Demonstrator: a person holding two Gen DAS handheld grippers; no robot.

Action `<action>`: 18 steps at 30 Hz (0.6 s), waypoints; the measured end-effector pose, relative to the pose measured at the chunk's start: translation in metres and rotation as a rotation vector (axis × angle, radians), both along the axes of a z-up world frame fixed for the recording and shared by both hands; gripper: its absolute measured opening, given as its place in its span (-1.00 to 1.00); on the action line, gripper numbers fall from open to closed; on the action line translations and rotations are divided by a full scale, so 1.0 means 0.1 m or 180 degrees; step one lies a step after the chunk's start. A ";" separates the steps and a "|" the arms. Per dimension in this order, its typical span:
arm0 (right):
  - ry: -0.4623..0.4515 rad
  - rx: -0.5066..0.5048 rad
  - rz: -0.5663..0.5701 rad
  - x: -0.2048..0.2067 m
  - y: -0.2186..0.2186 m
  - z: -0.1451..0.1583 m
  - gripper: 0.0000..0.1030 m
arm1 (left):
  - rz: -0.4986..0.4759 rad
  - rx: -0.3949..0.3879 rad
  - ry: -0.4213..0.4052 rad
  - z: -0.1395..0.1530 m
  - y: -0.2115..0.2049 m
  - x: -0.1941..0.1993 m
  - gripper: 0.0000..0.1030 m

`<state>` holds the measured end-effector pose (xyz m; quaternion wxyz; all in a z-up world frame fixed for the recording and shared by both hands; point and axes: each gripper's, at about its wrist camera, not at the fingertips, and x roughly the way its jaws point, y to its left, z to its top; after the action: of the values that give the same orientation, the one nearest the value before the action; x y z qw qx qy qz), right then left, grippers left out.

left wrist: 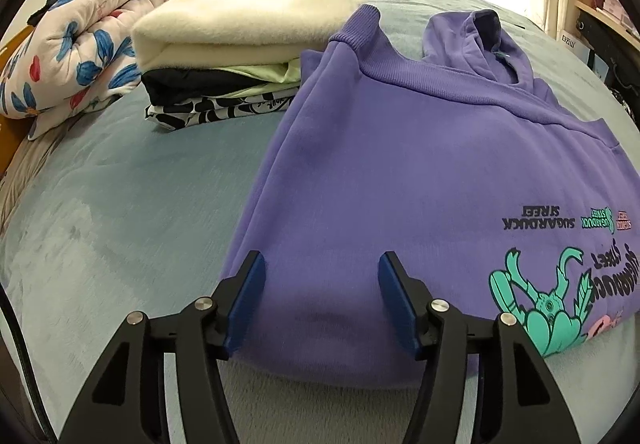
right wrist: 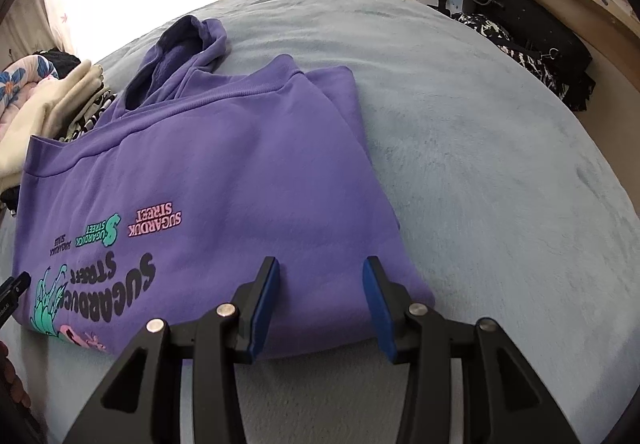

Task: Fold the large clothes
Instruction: 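Release and pat the folded hoodie flat with both grippers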

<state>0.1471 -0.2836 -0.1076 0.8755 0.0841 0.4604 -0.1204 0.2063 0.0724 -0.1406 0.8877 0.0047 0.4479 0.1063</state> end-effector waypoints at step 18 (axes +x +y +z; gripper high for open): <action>0.0051 0.0195 0.0255 -0.34 0.45 0.17 -0.15 | -0.0203 -0.0018 0.0122 0.27 -0.19 -0.52 0.16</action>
<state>0.1130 -0.2386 -0.0910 0.8729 0.0913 0.4739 -0.0718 0.1540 0.0530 -0.1140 0.8820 0.0185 0.4647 0.0765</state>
